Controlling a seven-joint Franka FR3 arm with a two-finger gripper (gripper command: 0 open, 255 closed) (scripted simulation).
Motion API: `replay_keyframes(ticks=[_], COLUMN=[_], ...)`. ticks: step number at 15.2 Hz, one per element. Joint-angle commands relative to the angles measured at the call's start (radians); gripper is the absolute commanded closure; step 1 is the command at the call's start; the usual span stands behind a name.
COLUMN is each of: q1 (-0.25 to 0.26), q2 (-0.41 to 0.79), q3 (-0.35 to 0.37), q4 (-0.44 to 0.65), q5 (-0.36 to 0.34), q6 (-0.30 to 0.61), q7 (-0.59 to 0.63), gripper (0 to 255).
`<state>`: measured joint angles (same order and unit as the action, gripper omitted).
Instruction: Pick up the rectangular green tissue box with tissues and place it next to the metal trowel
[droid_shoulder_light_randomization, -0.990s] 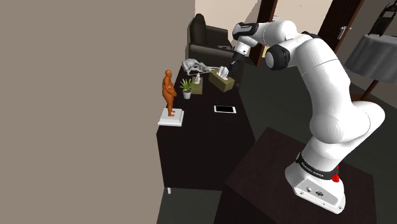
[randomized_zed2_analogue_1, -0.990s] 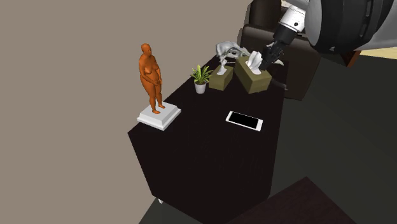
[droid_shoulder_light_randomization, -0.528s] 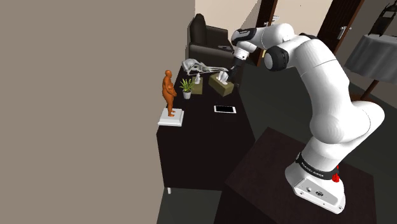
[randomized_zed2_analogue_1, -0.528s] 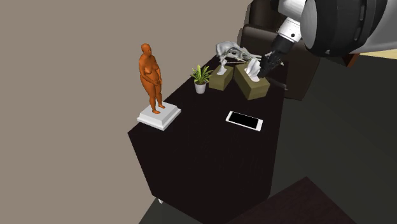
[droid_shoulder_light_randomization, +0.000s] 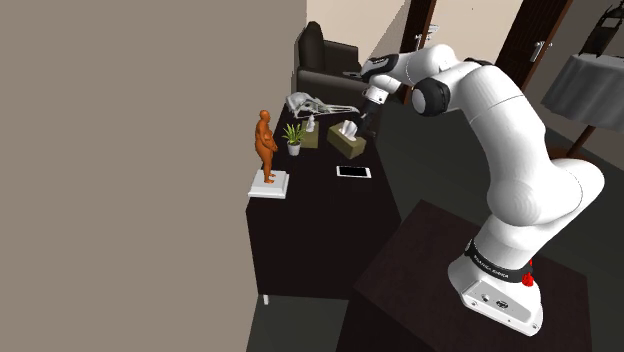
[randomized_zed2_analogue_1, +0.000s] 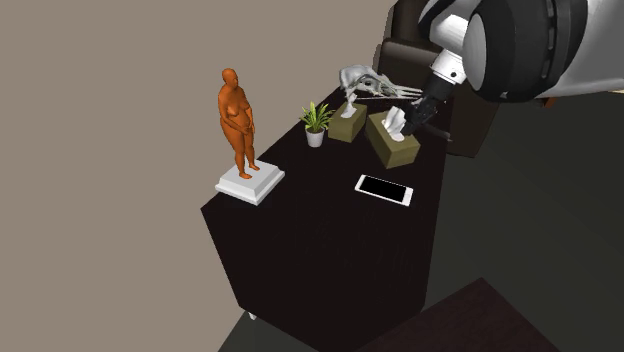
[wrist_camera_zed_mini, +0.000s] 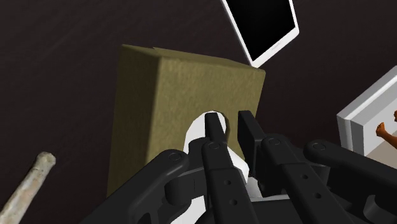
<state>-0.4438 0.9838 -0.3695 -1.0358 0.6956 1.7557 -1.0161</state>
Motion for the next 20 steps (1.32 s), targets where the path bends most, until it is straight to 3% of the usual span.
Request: replay_keyframes(ticks=[1,9,10,15,20], q1=[-0.001,-0.002,-0.002,-0.002,-0.043], q2=[0.014,0.020,0.020,0.020,0.008], q3=[0.003,0.004,0.004,0.004,-0.005], q4=[0.000,0.000,0.000,0.000,0.099], q5=[0.004,0.005,0.005,0.005,-0.012], q6=[0.013,0.018,0.018,0.018,-0.086], q7=[-0.006,-0.008,-0.008,-0.008,0.018], gripper=[255,255,0,0,0])
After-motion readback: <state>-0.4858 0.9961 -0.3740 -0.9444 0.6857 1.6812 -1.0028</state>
